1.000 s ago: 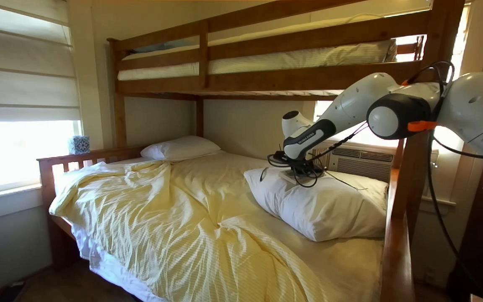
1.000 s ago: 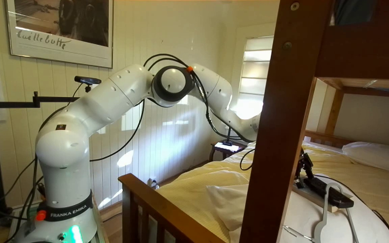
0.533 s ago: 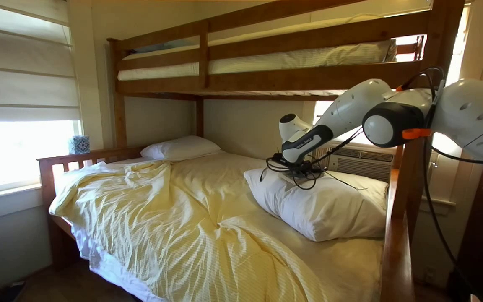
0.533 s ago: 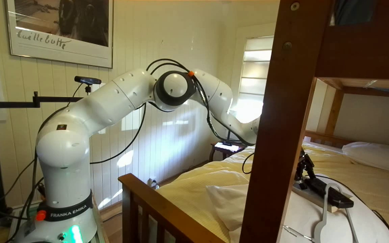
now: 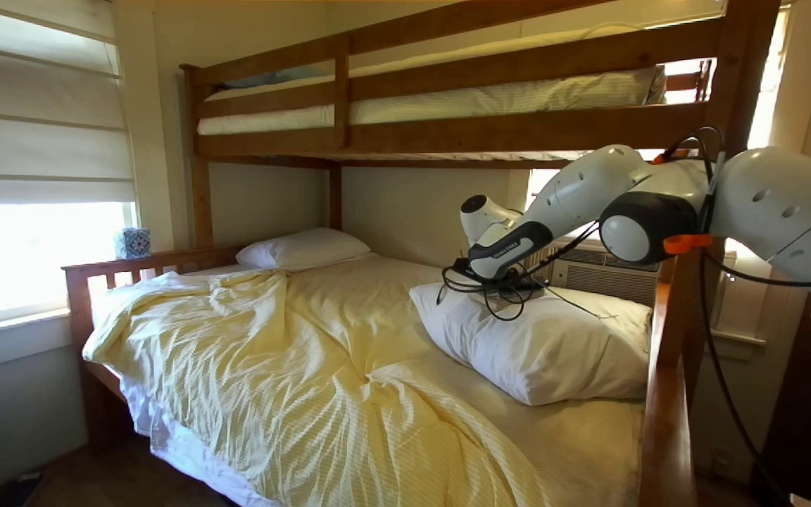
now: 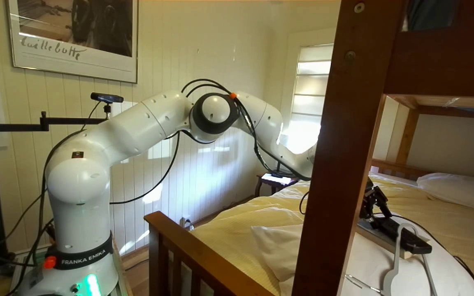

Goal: Put the remote directly onto the bed

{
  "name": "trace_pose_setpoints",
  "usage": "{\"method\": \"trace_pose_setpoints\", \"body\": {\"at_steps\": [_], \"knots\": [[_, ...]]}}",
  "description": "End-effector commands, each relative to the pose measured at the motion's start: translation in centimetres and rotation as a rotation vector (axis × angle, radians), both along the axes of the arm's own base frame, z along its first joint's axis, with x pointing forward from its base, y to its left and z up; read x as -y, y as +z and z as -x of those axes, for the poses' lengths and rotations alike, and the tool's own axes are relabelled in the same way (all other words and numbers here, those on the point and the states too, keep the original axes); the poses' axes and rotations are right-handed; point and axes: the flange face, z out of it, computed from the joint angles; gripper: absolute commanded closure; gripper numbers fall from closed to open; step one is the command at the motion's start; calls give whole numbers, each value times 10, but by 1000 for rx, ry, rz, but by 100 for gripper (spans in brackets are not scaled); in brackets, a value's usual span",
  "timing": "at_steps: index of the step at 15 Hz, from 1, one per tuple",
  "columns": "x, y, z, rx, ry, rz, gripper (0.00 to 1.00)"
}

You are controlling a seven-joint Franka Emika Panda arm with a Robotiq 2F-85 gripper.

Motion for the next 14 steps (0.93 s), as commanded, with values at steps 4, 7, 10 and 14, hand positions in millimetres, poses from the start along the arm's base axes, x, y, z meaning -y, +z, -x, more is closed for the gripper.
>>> {"method": "trace_pose_setpoints", "body": {"at_steps": [4,7,10,14], "knots": [[0,-8,-5,-37,-50,11,0],[0,-7,-4,-40,-63,12,25],[0,-5,-3,-43,-65,16,41],[-3,0,-3,-42,-60,22,55]]}}
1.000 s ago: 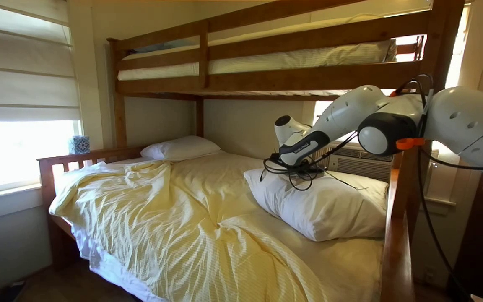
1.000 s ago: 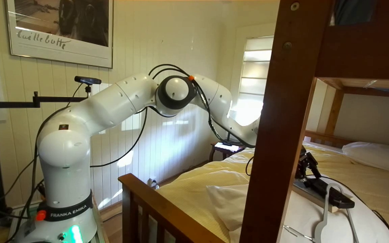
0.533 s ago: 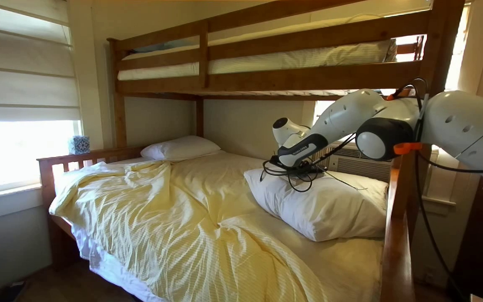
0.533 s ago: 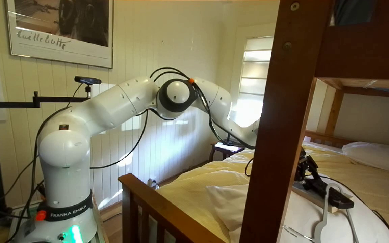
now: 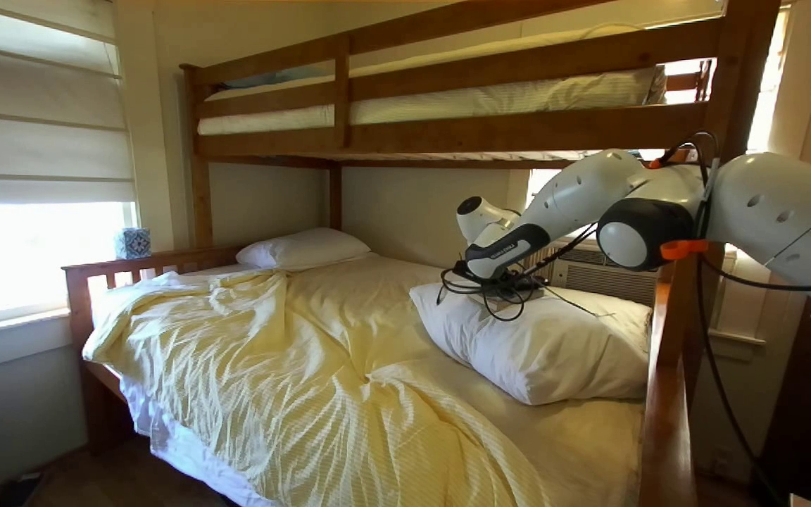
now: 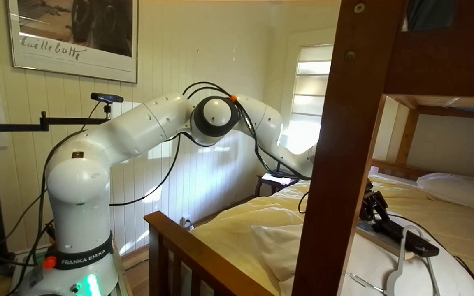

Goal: Put the remote directly onto the bed

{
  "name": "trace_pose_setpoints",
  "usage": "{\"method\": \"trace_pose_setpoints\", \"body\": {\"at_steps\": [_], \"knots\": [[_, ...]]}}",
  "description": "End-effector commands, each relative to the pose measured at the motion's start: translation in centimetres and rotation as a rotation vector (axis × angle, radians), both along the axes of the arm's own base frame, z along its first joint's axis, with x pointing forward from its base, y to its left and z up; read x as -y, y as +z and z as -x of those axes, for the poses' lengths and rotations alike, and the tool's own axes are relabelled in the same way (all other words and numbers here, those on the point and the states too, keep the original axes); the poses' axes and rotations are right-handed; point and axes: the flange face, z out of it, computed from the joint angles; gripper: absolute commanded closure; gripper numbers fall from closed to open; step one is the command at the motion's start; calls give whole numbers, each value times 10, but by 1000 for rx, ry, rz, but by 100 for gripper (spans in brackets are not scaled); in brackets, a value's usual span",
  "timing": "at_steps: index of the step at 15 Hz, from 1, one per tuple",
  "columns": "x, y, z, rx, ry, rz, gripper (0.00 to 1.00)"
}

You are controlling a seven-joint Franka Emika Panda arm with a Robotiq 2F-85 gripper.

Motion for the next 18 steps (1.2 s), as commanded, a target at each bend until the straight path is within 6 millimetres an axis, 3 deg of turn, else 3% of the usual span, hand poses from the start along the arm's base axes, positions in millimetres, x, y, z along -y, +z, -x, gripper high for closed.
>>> {"method": "trace_pose_setpoints", "body": {"at_steps": [1,4,11,16,17,18], "knots": [[-5,8,-3,9,-3,15,55],[-33,28,-14,44,113,-5,55],[-148,85,-49,150,502,-120,55],[-184,95,-55,127,710,-231,55],[-181,96,-54,120,723,-259,52],[-173,93,-53,114,716,-268,9]]}}
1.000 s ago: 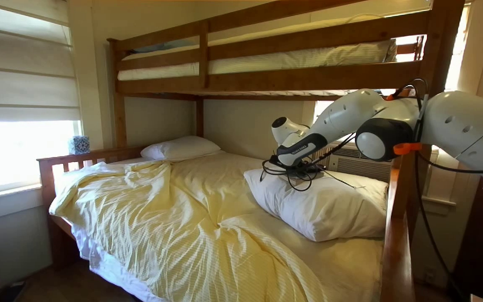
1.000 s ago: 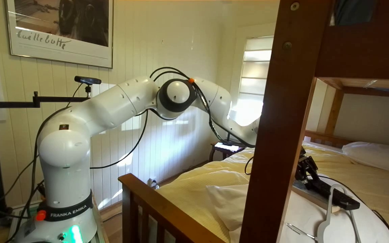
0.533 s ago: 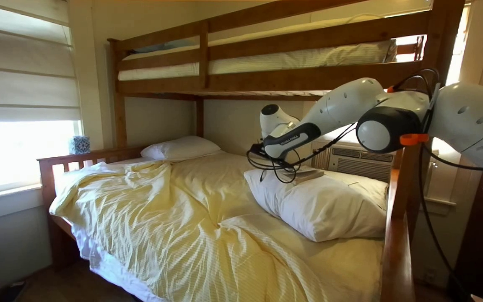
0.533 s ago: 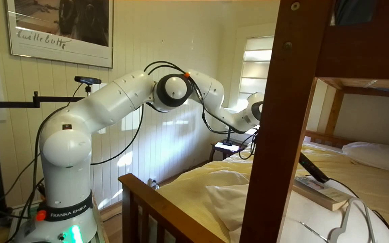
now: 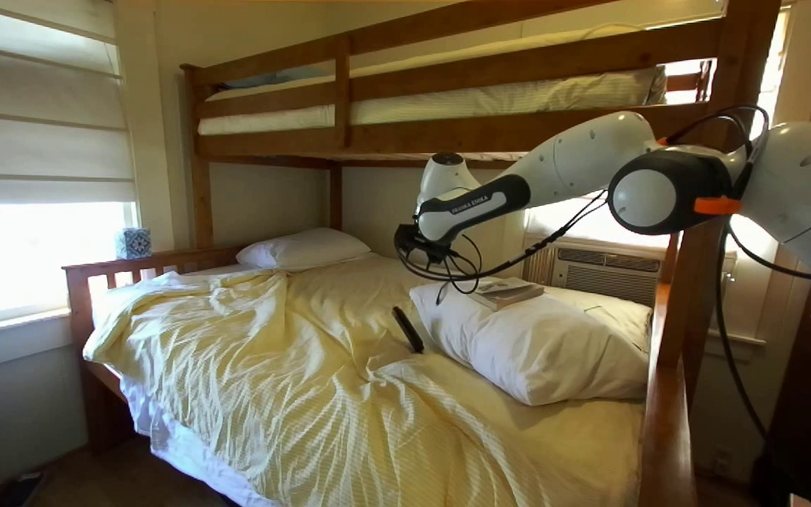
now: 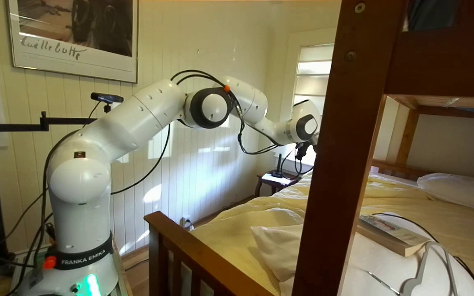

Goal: Put the remote directly onto the bed

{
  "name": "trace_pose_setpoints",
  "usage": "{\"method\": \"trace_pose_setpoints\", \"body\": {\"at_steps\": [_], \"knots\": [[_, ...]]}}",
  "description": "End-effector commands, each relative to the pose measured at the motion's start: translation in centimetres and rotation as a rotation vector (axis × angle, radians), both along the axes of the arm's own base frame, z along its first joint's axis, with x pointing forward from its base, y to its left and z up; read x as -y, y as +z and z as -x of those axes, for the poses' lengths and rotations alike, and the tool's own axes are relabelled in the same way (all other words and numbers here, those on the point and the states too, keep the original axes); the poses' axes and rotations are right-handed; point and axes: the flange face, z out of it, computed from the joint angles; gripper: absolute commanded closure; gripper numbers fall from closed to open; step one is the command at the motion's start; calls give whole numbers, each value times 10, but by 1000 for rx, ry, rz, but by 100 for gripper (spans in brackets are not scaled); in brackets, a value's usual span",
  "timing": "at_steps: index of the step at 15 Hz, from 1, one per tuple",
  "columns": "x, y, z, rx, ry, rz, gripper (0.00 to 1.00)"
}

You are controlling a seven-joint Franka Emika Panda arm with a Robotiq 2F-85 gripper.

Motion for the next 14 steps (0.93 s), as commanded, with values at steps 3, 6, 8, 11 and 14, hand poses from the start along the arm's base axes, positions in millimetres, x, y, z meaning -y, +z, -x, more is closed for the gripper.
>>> {"method": "trace_pose_setpoints", "body": {"at_steps": [3,6,8,11,14], "knots": [[39,-14,9,-28,149,-77,5],[57,-40,12,-83,297,-111,0],[78,-45,20,-107,398,-134,0],[94,-48,21,-102,359,-126,0],[124,-52,30,-107,333,-127,0]]}}
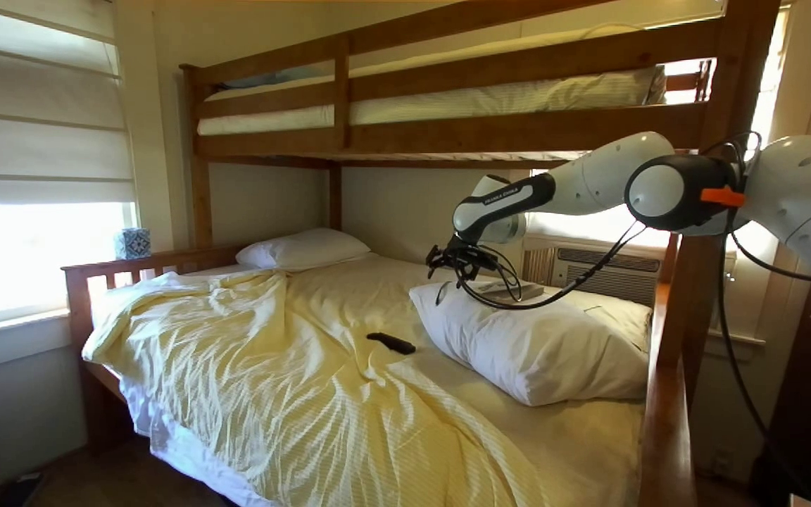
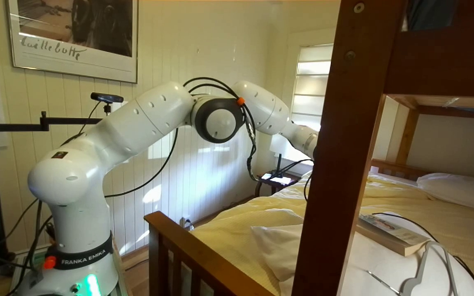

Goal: Put the remote directly onto the bed

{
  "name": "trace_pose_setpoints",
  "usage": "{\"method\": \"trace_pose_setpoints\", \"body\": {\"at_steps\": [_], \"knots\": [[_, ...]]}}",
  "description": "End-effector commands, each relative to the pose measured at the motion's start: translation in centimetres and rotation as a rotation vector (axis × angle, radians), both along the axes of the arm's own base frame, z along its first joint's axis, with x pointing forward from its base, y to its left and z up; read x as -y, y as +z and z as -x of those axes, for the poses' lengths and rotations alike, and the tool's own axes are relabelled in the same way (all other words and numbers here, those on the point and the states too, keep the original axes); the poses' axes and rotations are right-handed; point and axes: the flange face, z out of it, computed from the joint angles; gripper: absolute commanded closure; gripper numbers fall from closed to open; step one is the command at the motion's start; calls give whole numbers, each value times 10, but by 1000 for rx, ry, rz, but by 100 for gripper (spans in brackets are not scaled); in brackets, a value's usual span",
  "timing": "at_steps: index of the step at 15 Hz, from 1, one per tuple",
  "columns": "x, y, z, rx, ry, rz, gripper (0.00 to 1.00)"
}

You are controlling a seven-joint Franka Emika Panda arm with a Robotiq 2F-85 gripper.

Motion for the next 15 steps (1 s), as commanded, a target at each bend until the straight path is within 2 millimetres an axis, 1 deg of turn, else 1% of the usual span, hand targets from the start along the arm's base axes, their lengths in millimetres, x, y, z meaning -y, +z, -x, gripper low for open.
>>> {"method": "trace_pose_setpoints", "body": {"at_steps": [1,2,4,7,10,11,12,13,15], "knots": [[-9,-8,-4,-13,128,5,0],[-17,-13,-8,-10,183,5,0],[-33,-31,-17,-53,293,39,0],[-52,-65,-23,-198,402,128,0],[-66,-89,-29,-302,488,228,0],[-67,-95,-31,-329,505,275,0],[-64,-98,-32,-357,505,325,0],[-67,-95,-24,-323,479,236,0],[-67,-101,-28,-344,488,285,0]]}}
